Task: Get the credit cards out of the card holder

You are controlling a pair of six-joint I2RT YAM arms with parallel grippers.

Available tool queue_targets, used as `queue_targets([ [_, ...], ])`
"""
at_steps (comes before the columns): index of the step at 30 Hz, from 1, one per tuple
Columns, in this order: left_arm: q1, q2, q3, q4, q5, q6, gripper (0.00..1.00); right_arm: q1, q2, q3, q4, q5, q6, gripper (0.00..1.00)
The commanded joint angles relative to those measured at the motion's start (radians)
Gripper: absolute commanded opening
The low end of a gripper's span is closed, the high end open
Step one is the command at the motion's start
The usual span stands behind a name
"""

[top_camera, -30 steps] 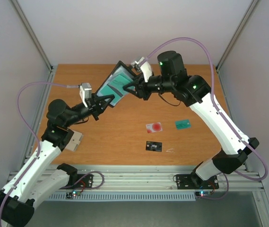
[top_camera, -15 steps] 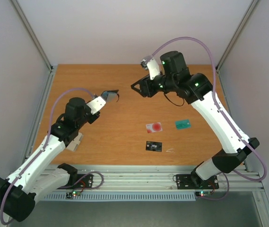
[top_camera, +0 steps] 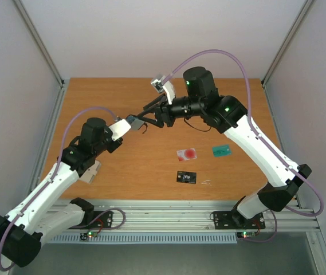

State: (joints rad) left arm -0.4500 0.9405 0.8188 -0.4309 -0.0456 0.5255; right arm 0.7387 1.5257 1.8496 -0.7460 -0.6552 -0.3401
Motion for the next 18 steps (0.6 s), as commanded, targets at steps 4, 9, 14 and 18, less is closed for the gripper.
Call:
queue_targets([
  [4, -0.006, 0.037, -0.007, 0.132, -0.255, 0.443, 0.0, 0.005, -0.042, -0.116, 0.178, 0.057, 0.13, 0.49],
  [9, -0.007, 0.04, 0.132, -0.124, -0.072, 0.135, 0.0, 0.005, -0.082, -0.262, 0.429, 0.013, 0.244, 0.48],
  [14, -0.006, 0.025, 0.189, -0.206, 0.175, -0.363, 0.0, 0.052, -0.075, -0.3, 0.459, 0.085, 0.217, 0.43],
  [18, -0.006, 0.03, 0.194, -0.166, 0.291, -0.651, 0.0, 0.121, -0.032, -0.285, 0.43, 0.089, 0.155, 0.42],
])
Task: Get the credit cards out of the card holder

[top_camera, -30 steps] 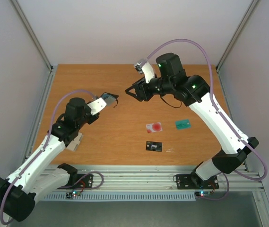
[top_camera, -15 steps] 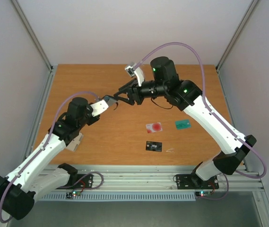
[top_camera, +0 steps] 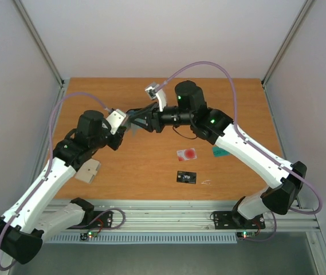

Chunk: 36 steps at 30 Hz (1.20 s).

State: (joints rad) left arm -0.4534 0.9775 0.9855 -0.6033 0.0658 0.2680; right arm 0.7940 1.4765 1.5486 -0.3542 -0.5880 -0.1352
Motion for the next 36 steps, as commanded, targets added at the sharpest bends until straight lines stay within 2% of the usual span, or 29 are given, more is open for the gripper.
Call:
queue_targets([
  [1, -0.002, -0.005, 0.031, 0.016, 0.185, -0.416, 0.0, 0.081, 0.035, 0.029, 0.021, 0.023, -0.069, 0.41],
  [4, 0.002, -0.011, 0.037, 0.068, 0.146, -0.446, 0.0, 0.091, 0.045, 0.017, 0.019, 0.071, -0.09, 0.4],
  [10, 0.01, -0.034, 0.02, 0.222, 0.295, -0.503, 0.0, 0.091, 0.064, -0.02, 0.038, 0.134, -0.102, 0.37],
  [15, 0.017, -0.049, 0.01, 0.253, 0.336, -0.51, 0.0, 0.085, 0.069, -0.019, -0.037, 0.355, -0.106, 0.33],
  [18, 0.027, -0.07, -0.006, 0.279, 0.376, -0.512, 0.0, 0.055, 0.049, -0.019, -0.089, 0.413, -0.112, 0.33],
  [22, 0.046, -0.109, -0.056, 0.411, 0.518, -0.513, 0.0, 0.0, 0.006, -0.027, -0.131, 0.334, -0.146, 0.34],
  [27, 0.054, -0.142, -0.108, 0.626, 0.688, -0.527, 0.0, -0.031, -0.035, 0.026, -0.271, 0.333, -0.235, 0.34],
  [29, 0.055, -0.146, -0.125, 0.691, 0.748, -0.534, 0.0, -0.035, -0.049, 0.051, -0.324, 0.242, -0.298, 0.34],
  [32, 0.054, -0.148, -0.146, 0.761, 0.798, -0.542, 0.0, -0.035, -0.051, 0.117, -0.428, 0.024, -0.381, 0.34],
  [36, 0.055, -0.152, -0.147, 0.777, 0.822, -0.514, 0.0, -0.035, -0.02, 0.217, -0.588, -0.11, -0.441, 0.3],
])
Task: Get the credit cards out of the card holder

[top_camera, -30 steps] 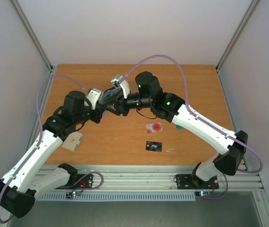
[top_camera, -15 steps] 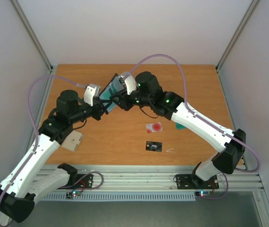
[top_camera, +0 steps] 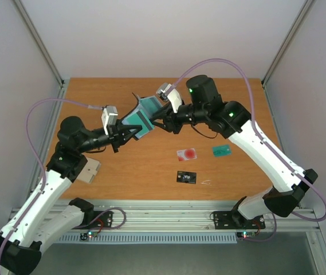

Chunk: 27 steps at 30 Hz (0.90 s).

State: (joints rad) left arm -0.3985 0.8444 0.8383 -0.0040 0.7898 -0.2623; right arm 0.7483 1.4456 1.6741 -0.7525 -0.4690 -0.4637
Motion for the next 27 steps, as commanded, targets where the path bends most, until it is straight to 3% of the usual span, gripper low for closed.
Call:
queue_targets([
  [1, 0.001, -0.018, 0.002, 0.176, 0.102, 0.027, 0.0, 0.01, 0.014, 0.109, -0.227, -0.246, -0.124, 0.28],
  [9, 0.0, -0.017, 0.0, 0.192, 0.127, 0.058, 0.0, 0.011, 0.004, 0.229, -0.357, -0.31, -0.21, 0.22],
  [15, -0.001, -0.02, 0.002, 0.171, 0.113, 0.054, 0.0, -0.054, -0.034, 0.225, -0.351, -0.197, -0.191, 0.23],
  [19, -0.001, -0.024, 0.005, 0.106, 0.06, 0.02, 0.0, -0.117, 0.007, 0.237, -0.349, 0.005, -0.092, 0.25],
  [21, -0.003, -0.023, 0.013, 0.042, -0.021, -0.007, 0.0, -0.122, 0.045, 0.274, -0.382, 0.044, -0.066, 0.25],
  [27, -0.006, 0.011, 0.065, -0.266, -0.419, -0.014, 0.0, -0.106, 0.082, 0.3, -0.393, -0.039, -0.054, 0.26],
])
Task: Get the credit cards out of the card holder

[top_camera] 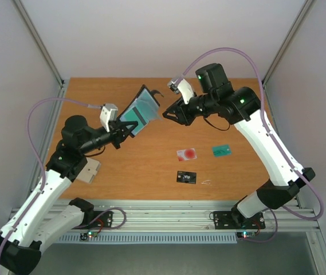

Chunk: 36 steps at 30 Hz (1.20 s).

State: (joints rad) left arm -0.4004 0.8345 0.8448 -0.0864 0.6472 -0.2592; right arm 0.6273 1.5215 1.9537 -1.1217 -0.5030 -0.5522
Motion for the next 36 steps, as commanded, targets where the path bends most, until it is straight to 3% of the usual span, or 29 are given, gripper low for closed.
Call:
queue_targets([
  [1, -0.003, 0.024, 0.062, -0.211, -0.306, -0.011, 0.0, 0.03, 0.003, 0.019, -0.017, -0.006, 0.027, 0.26],
  [7, -0.005, 0.045, 0.073, -0.249, -0.363, -0.002, 0.0, 0.191, 0.018, -0.002, 0.114, -0.092, 0.026, 0.26],
  [10, -0.006, 0.052, 0.074, -0.243, -0.349, 0.0, 0.0, 0.216, 0.022, -0.109, 0.326, -0.236, 0.122, 0.24],
  [14, -0.007, 0.054, 0.073, -0.214, -0.316, -0.001, 0.0, 0.216, 0.015, -0.263, 0.591, -0.177, 0.263, 0.22],
  [18, -0.006, 0.052, 0.068, -0.177, -0.278, -0.008, 0.0, 0.213, 0.071, -0.285, 0.647, -0.109, 0.312, 0.22],
  [23, -0.007, 0.025, 0.035, -0.057, -0.107, -0.006, 0.0, 0.055, 0.039, -0.394, 0.824, -0.27, 0.462, 0.21],
  [30, -0.005, 0.016, -0.003, 0.139, 0.101, -0.022, 0.0, 0.024, 0.026, -0.352, 0.69, -0.387, 0.329, 0.26],
  [36, -0.005, 0.014, -0.001, 0.167, 0.123, -0.04, 0.0, 0.024, 0.019, -0.313, 0.585, -0.461, 0.245, 0.23],
])
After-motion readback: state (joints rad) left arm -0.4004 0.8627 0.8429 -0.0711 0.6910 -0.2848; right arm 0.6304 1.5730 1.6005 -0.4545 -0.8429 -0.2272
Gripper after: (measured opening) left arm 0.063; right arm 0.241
